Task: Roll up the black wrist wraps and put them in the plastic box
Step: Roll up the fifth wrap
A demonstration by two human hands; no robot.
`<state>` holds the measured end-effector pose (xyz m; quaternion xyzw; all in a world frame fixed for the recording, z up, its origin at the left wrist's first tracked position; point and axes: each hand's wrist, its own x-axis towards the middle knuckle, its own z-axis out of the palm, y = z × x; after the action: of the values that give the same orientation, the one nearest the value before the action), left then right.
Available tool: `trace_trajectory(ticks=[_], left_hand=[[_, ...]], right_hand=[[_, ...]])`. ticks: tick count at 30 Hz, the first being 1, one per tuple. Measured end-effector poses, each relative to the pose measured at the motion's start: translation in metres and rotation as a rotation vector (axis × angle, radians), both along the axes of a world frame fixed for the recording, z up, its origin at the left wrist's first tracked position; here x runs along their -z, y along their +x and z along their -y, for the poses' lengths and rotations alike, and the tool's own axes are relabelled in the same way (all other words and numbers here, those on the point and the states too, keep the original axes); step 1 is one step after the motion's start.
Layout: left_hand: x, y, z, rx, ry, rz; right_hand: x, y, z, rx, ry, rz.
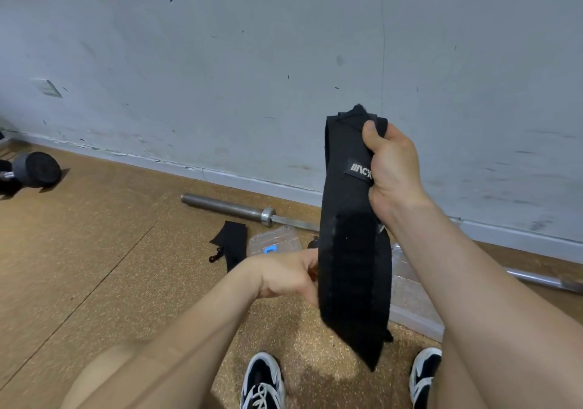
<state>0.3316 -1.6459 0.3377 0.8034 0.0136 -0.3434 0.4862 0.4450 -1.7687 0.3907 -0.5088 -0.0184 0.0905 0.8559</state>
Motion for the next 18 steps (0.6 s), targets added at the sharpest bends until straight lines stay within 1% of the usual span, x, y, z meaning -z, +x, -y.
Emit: trace_trajectory(ticks=[2,3,6,9,11,12,13,15,17,18], left_hand=[[0.0,0.0,0.006,0.016,0.152,0.06],[0.001,0.0,0.009,-0.012,0.201,0.09],[0.008,0.004,0.006,-0.241,0.248,0.2],[0.017,0.007,-0.021,-0.368,0.359,0.347],[0.03,0.006,-0.053,-0.441,0.584,0.364],[0.037,0.002,-0.07,-0.501,0.686,0.312],[0.04,-0.003,-0.083,-0.568,0.727,0.251],[0.043,-0.008,-0.097,-0.66,0.766,0.183],[0.036,-0.005,-0.099,-0.692,0.798,0.245],[0.027,-0.003,-0.094,-0.727,0.74,0.342]], right_hand=[[-0.001,0.0,0.0,0.004,0.035,-0.038],[-0.001,0.001,0.0,0.01,0.052,-0.059],[-0.002,0.001,0.001,0.022,0.061,-0.083],[-0.004,0.002,0.004,0.059,0.063,-0.069],[-0.01,0.005,0.013,0.109,0.105,-0.06],[-0.012,0.007,0.019,0.121,0.12,-0.05],[-0.013,0.008,0.023,0.118,0.107,-0.029],[-0.009,0.007,0.023,0.084,-0.004,0.023],[0.0,0.001,0.012,0.024,-0.132,0.069],[0.003,-0.003,0.004,-0.012,-0.185,0.089]])
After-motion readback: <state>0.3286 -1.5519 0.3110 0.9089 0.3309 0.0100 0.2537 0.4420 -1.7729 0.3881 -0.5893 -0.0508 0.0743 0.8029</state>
